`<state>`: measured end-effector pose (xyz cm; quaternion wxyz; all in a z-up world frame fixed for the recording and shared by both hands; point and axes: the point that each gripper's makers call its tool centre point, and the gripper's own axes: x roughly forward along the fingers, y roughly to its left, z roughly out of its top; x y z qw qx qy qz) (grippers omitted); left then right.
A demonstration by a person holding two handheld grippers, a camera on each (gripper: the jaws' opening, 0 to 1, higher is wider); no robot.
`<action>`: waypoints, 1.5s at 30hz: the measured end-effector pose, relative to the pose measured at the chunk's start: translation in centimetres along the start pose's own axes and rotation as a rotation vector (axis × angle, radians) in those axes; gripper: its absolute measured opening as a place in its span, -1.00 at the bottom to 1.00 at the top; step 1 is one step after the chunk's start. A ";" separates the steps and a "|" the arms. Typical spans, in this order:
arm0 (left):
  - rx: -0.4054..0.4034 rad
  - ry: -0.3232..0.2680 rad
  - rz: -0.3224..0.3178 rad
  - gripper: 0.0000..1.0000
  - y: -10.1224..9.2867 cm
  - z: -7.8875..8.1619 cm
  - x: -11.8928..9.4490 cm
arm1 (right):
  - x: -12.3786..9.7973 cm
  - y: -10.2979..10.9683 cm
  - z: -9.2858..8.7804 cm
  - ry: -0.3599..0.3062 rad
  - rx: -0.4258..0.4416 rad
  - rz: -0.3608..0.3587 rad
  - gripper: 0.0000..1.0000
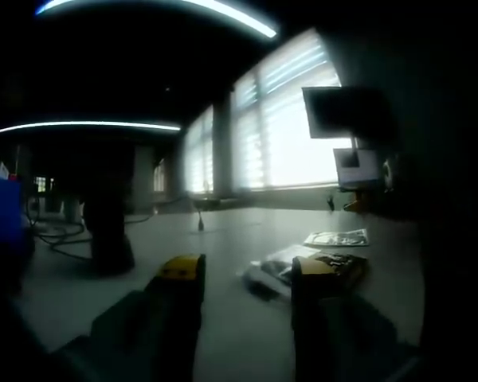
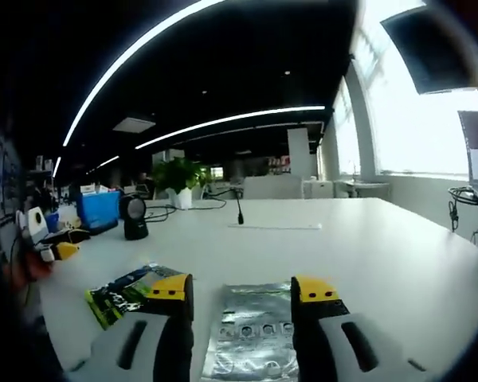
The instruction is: Clip sheet goods on table flip sheet goods clip sheet goods scan sheet goods put sheet goods back to table
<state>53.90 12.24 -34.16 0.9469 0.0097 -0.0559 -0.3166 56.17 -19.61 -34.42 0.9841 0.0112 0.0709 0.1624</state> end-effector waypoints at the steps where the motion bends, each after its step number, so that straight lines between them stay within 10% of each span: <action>1: -0.001 -0.001 0.000 -0.28 0.0 0.0 0.0 | 0.0 -0.2 -0.3 0.017 -0.014 0.006 -0.12; 20: 0.004 0.003 0.003 -0.28 0.1 -0.1 0.0 | 0.4 0.1 -3.1 0.193 -0.163 0.276 -0.01; 45: 0.008 0.007 0.000 -0.28 0.1 -0.2 0.1 | 1.7 -2.5 -7.4 0.329 -0.134 0.282 0.09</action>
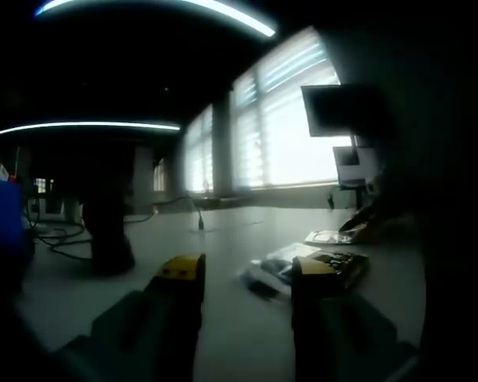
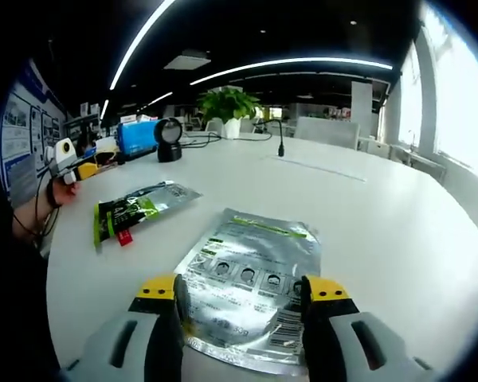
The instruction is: Clip sheet goods on table flip sheet goods clip sheet goods scan sheet goods put sheet goods back to table
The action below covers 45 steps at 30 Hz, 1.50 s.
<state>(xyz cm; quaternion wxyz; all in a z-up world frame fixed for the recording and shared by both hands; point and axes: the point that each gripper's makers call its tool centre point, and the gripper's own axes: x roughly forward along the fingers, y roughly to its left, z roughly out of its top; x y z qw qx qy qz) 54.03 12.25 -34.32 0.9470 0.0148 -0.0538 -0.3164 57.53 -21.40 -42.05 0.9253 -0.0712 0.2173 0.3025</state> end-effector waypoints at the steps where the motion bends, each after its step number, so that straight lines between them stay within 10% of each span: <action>1: 0.000 0.001 0.000 -0.28 0.0 0.0 0.0 | 0.0 -0.1 0.1 -0.009 -0.002 -0.010 0.08; 30: 0.004 -0.005 -0.008 -0.28 -0.3 0.1 -0.1 | -0.4 2.3 0.0 -0.047 0.141 -0.319 0.02; 45: 0.011 -0.005 -0.008 -0.28 -0.4 0.1 -0.1 | -0.7 2.7 0.0 -0.065 0.151 -0.334 0.01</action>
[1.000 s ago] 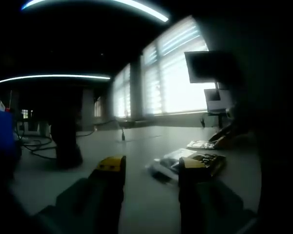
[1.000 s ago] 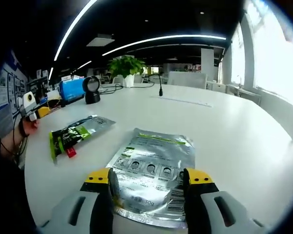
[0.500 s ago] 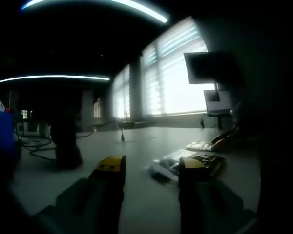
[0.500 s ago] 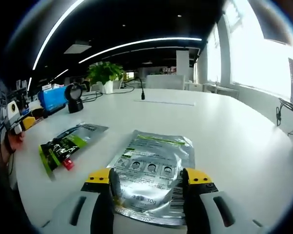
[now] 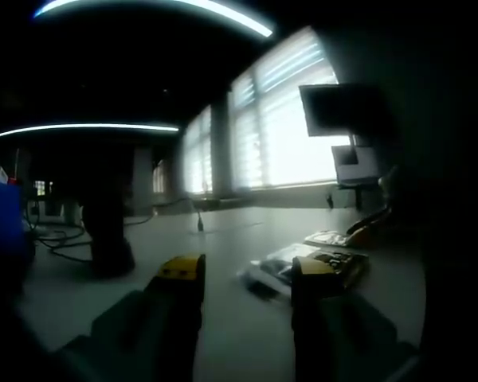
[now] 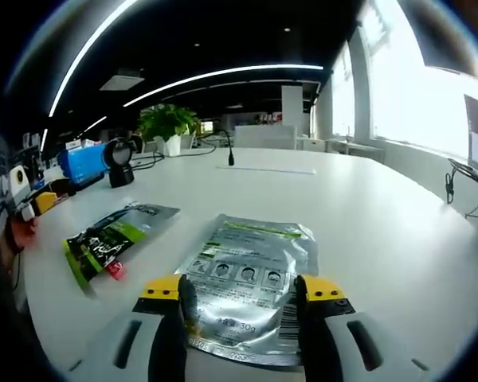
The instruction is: Clip sheet goods on table flip sheet goods clip sheet goods scan sheet goods put sheet goods back to table
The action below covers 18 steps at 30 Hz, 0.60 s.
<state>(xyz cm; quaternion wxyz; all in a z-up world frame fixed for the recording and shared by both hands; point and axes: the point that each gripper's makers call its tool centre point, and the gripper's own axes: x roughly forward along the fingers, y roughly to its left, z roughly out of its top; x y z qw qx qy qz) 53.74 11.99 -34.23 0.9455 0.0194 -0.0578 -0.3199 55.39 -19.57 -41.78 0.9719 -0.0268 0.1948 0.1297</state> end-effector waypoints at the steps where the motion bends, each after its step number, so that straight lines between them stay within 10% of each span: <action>1: -0.001 -0.001 0.001 -0.28 0.0 0.0 0.0 | 0.0 0.0 0.0 0.001 -0.001 0.002 0.01; 7: 0.001 0.005 0.003 -0.28 0.1 -0.1 0.0 | -0.3 -0.4 1.2 -0.066 0.070 0.011 0.32; 18: 0.007 0.015 0.001 -0.28 0.0 -0.3 0.1 | -1.1 -1.5 4.9 -0.125 0.042 0.036 0.16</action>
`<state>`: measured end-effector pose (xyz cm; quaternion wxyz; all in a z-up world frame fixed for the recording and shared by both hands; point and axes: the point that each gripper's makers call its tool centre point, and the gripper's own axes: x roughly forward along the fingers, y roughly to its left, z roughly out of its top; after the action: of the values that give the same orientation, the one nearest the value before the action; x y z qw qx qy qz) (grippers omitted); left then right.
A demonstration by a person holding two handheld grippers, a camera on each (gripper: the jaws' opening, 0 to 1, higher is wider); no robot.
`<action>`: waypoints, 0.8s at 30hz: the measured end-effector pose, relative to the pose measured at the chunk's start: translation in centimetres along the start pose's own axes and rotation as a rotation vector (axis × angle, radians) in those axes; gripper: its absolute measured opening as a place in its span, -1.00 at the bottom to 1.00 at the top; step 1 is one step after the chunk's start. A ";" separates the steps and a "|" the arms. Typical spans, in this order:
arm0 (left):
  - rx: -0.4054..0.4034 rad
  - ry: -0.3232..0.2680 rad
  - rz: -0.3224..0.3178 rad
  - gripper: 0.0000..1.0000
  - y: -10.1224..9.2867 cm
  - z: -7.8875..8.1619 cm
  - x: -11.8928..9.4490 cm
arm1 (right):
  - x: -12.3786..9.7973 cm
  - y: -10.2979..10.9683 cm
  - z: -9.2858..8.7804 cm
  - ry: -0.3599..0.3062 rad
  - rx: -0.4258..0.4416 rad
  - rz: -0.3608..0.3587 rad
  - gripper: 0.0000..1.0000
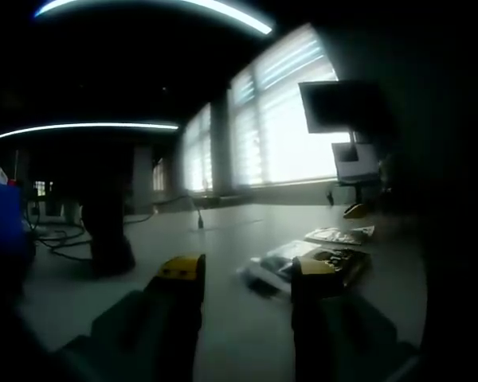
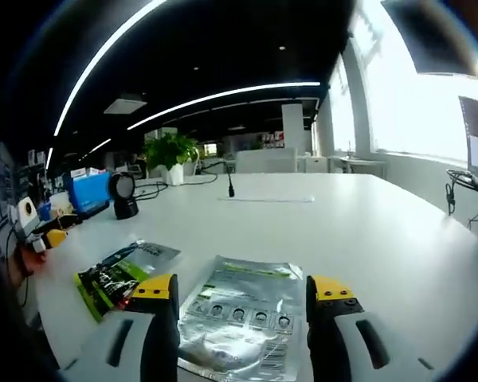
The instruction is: Clip sheet goods on table flip sheet goods clip sheet goods scan sheet goods put sheet goods back to table
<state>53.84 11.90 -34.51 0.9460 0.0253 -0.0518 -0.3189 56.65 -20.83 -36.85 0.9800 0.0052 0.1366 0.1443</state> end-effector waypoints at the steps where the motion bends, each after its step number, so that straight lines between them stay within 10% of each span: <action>1: -0.001 -0.001 0.001 -0.28 0.0 0.0 0.0 | 0.0 -0.1 0.2 -0.003 -0.004 0.003 0.15; 24: -0.036 -0.042 0.000 -0.28 0.3 0.9 -0.3 | 3.4 -1.5 1.3 0.080 -0.045 0.136 -0.15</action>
<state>53.72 12.33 -33.65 0.9451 0.0015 -0.0661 -0.3201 60.59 -21.22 -36.56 0.9616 -0.0134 0.1715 0.2138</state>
